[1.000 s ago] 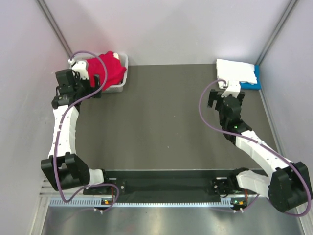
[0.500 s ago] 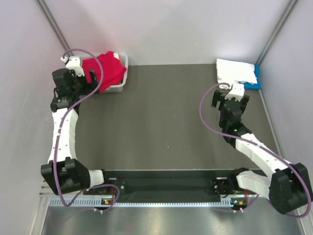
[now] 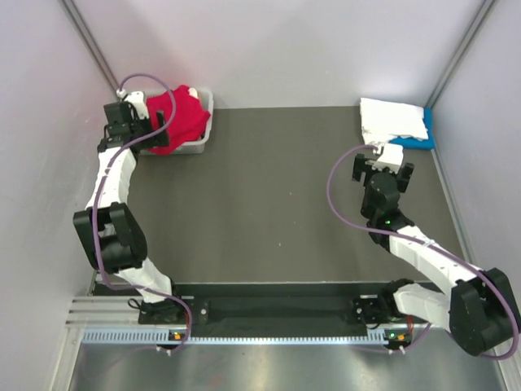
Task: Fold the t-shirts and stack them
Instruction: Grab the tshirt from the pile
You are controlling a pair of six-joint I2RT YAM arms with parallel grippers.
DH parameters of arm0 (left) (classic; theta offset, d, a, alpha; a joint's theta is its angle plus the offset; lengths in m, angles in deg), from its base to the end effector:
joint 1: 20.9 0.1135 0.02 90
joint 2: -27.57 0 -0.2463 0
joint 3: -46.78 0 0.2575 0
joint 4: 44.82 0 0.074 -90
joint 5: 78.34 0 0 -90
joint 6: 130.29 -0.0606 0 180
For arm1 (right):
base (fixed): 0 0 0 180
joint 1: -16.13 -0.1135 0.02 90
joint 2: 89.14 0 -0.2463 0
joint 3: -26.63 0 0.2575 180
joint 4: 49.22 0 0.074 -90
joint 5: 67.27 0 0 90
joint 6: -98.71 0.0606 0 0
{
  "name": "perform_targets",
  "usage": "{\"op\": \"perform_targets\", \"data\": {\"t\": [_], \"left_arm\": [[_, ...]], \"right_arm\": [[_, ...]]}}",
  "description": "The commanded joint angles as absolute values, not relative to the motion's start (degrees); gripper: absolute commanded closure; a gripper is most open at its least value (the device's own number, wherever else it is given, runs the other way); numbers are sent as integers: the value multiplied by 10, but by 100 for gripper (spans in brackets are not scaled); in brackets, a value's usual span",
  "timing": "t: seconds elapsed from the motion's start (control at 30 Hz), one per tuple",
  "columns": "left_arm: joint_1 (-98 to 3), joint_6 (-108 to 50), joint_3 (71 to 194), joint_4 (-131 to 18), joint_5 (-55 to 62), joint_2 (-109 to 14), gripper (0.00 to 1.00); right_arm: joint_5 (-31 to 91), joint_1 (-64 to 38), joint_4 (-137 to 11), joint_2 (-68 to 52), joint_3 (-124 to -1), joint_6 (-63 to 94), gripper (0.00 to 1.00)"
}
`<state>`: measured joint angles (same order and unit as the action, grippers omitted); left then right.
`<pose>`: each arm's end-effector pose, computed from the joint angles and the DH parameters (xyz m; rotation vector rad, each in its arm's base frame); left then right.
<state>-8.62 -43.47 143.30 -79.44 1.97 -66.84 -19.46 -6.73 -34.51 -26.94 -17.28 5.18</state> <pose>0.4019 0.0770 0.2967 -0.0702 2.1281 -0.0217 0.2630 0.0667 0.2431 0.1906 1.6166 -0.3406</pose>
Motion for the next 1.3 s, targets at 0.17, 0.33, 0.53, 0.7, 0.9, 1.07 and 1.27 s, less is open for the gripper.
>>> {"op": "perform_targets", "data": {"t": [0.17, 0.33, 0.53, 0.7, 0.9, 1.07, 1.27], "left_arm": [[-82, -398, 1552, -766, 40, -766, 1], [-64, -359, 1636, -782, 37, -827, 1], [-44, -350, 1652, -782, 38, -862, 2], [-42, -365, 1612, -762, 31, -847, 13], [-47, -382, 1603, -772, 30, -842, 29], [-65, -399, 1591, -775, 35, -827, 29], [-73, -394, 1616, -817, 41, -840, 100]], "right_arm": [[-219, -80, -327, -329, -172, 33, 0], [-223, -82, -348, -343, -183, 33, 0], [-232, -87, -355, -347, -184, 30, 0], [-228, -87, -355, -345, -187, 26, 0], [-222, -88, -355, -339, -193, 29, 0], [-218, -90, -355, -341, -191, 32, 0], [-206, -93, -355, -338, -193, 34, 3]]}}
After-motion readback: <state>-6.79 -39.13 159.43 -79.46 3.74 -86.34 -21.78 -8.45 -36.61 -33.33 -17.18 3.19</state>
